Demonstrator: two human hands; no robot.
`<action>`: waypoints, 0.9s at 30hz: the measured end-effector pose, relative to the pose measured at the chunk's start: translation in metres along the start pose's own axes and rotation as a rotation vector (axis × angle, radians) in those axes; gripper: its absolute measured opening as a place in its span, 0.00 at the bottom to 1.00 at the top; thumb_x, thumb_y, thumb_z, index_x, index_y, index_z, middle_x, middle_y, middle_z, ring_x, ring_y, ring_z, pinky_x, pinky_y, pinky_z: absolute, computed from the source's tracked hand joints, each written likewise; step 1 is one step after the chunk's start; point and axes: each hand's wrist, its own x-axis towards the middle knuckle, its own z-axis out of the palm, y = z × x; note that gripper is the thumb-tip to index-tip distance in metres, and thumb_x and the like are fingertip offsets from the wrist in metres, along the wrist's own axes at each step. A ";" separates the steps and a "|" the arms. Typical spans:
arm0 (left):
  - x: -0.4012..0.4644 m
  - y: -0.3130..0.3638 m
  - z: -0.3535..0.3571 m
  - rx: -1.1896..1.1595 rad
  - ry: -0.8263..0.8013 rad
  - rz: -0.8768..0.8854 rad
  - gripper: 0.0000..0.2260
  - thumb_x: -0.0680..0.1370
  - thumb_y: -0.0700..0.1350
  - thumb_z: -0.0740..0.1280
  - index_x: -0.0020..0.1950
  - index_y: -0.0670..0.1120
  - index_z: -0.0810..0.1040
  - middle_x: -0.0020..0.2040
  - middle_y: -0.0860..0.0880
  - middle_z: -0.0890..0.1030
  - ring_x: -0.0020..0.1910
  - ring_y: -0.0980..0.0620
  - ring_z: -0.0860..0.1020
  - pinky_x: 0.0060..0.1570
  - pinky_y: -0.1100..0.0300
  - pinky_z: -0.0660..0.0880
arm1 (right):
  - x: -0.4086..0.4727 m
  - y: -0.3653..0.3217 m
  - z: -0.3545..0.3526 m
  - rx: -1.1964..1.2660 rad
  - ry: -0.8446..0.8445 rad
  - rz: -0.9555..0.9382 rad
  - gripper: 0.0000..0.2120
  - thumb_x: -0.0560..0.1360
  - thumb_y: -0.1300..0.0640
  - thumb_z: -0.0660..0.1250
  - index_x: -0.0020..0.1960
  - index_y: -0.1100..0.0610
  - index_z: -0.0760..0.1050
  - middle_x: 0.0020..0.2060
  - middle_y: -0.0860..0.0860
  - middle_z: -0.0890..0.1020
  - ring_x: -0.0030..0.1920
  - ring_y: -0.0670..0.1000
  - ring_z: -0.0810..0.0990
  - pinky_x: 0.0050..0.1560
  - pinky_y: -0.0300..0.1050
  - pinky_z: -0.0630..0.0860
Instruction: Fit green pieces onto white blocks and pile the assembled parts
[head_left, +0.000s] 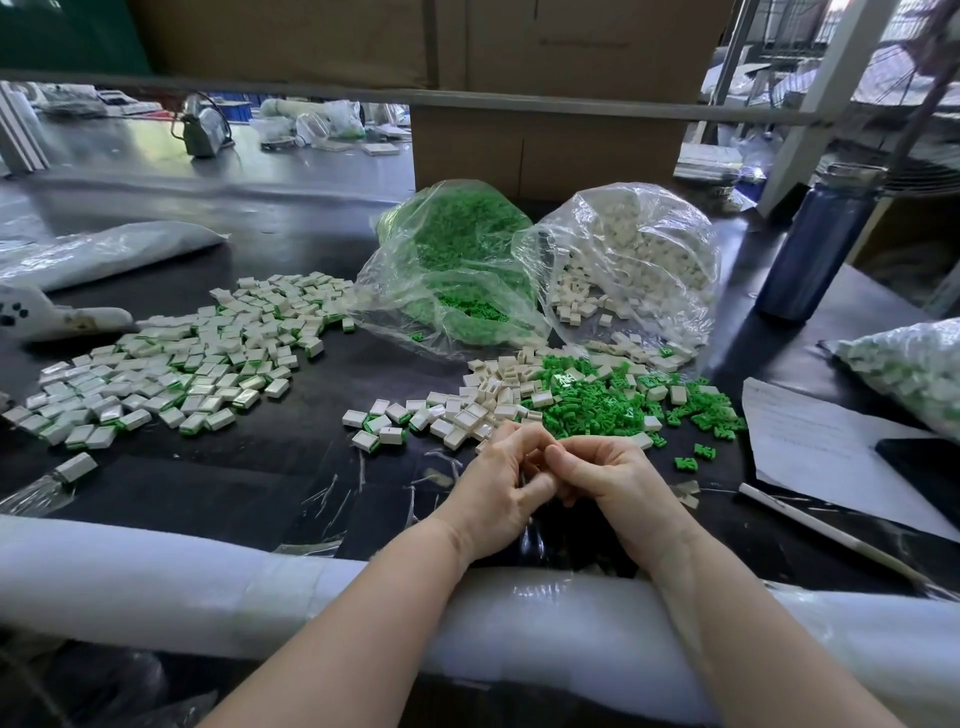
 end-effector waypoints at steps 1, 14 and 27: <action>0.000 0.000 0.000 0.009 -0.003 0.006 0.05 0.75 0.35 0.64 0.46 0.45 0.74 0.50 0.40 0.72 0.48 0.42 0.75 0.55 0.48 0.73 | 0.000 0.000 0.000 0.009 0.001 0.002 0.09 0.67 0.55 0.68 0.40 0.60 0.83 0.32 0.58 0.78 0.31 0.47 0.73 0.31 0.35 0.71; -0.001 0.003 -0.001 -0.005 0.035 0.014 0.07 0.75 0.35 0.64 0.46 0.47 0.74 0.52 0.41 0.71 0.46 0.47 0.74 0.51 0.57 0.73 | 0.000 0.002 0.001 0.002 0.051 -0.007 0.10 0.68 0.54 0.69 0.40 0.60 0.83 0.30 0.55 0.80 0.30 0.47 0.76 0.31 0.36 0.73; 0.000 0.002 0.000 -0.029 0.158 -0.053 0.08 0.76 0.39 0.67 0.50 0.35 0.77 0.55 0.42 0.70 0.42 0.52 0.72 0.45 0.69 0.73 | 0.003 0.006 -0.004 -0.244 0.249 -0.204 0.09 0.69 0.64 0.72 0.35 0.52 0.80 0.31 0.50 0.82 0.34 0.48 0.79 0.36 0.38 0.76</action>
